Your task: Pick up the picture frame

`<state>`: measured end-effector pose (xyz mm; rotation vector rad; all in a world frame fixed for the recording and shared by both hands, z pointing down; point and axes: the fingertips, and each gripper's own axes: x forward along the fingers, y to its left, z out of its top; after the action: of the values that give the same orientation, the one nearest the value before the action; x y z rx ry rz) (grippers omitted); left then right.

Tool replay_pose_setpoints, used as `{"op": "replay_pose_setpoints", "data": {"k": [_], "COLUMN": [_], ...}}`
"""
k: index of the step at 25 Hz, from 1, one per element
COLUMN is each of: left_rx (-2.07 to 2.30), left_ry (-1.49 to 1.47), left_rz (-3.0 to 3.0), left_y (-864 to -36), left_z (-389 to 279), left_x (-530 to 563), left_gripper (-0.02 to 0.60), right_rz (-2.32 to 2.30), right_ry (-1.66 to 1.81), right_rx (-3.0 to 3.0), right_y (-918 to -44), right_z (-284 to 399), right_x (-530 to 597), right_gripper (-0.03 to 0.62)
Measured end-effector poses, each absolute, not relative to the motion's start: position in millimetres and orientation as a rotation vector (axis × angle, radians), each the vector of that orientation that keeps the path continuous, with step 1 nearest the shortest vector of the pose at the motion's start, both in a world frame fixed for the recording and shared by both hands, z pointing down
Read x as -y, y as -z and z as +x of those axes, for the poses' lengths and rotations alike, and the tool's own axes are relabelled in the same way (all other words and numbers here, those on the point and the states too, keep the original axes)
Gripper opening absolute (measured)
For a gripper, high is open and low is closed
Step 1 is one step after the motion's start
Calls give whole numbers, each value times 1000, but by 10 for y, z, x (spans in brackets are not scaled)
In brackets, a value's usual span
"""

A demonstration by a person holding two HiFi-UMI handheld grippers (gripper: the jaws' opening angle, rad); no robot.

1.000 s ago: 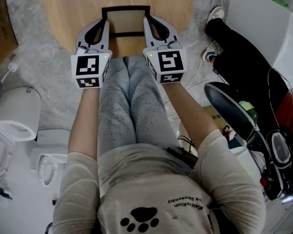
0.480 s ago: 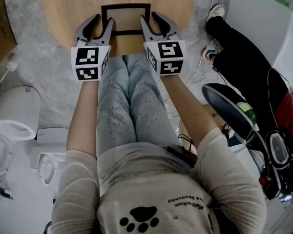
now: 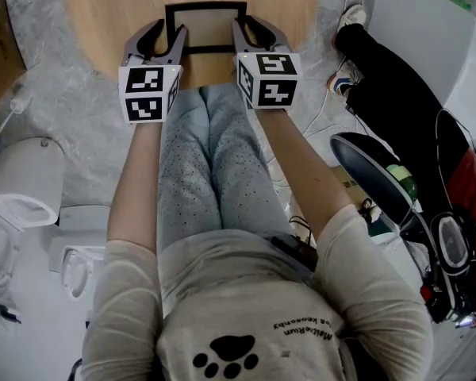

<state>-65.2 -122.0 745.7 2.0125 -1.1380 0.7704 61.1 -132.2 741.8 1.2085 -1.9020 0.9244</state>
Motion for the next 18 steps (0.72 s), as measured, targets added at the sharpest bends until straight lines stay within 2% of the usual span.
{"op": "replay_pose_setpoints", "data": {"k": [2, 18], "left_rx": [1138, 1088], "left_ry": [-770, -827], "left_rz": [2005, 1906], "left_y": [-7461, -7511], "left_z": [-644, -694], "left_x": [1204, 424], "left_gripper": [143, 143], "right_rz": [1209, 1096], "right_ry": [-915, -919], "right_rx": [1895, 1831], "right_y": [-7422, -7458], "right_z": [606, 546], "right_x": [1314, 616], "right_gripper": [87, 83]}}
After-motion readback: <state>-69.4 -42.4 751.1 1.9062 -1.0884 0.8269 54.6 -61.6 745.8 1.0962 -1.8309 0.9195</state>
